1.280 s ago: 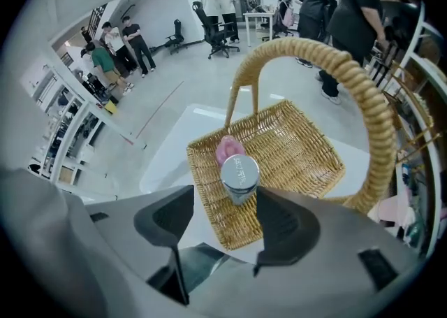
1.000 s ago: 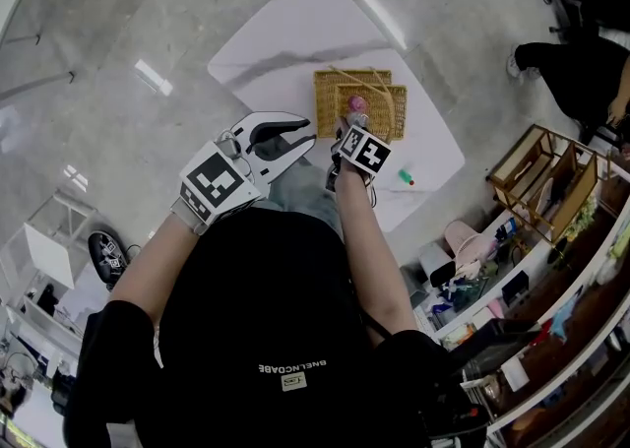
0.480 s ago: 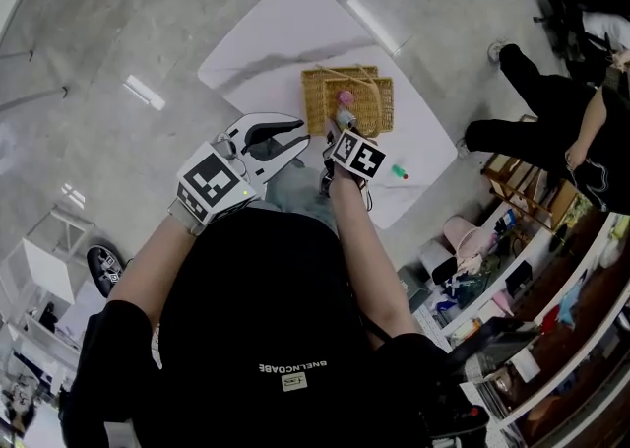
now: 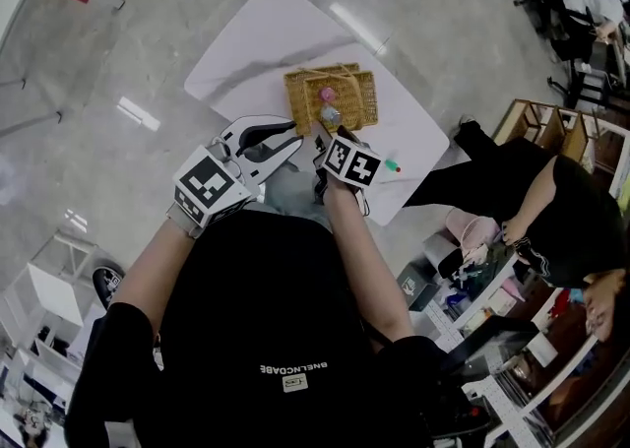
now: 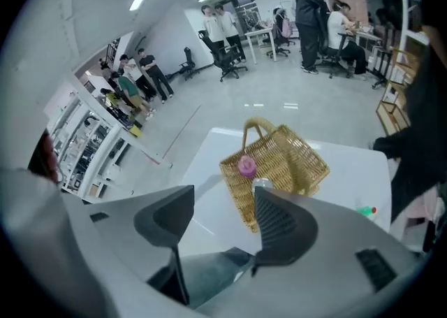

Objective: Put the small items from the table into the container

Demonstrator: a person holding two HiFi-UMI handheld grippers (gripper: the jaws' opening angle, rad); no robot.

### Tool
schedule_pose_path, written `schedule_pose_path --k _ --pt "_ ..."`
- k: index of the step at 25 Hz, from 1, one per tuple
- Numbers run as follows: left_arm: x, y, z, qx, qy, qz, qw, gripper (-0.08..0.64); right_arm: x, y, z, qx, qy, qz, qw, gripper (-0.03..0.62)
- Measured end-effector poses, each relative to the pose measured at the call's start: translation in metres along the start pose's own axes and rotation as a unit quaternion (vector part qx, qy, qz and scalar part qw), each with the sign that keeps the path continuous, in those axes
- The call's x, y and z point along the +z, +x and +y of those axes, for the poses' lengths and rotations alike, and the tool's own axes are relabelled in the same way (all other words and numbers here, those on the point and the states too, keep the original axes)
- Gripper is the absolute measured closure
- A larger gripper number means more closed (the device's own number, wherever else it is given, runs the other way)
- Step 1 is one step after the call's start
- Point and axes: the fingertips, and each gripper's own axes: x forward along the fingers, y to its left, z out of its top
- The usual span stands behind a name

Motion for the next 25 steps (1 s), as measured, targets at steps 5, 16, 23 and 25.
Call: schedule_pose_path --k 5,16,23,25 --pt "0.020 0.014 -0.011 -0.022 0.018 -0.011 0.9995 0.495 0.050 -0.051 0.030 0.060 -0.051 -0.085 0.993 0.327" --pt "0.088 0.059 -0.054 -0.092 0.073 -0.040 0.9923 0.494 0.142 -0.198 0.044 0.112 -0.168 -0.291 0.935 0.407" --pt "0.125 0.073 -0.081 -0.137 0.100 -0.053 0.9840 0.495 0.174 -0.293 0.040 0.116 -0.197 -0.406 0.885 0.525" --pt "0.133 0.077 -0.090 -0.150 0.114 -0.054 0.9806 0.495 0.173 -0.315 0.039 0.117 -0.206 -0.427 0.873 0.537"
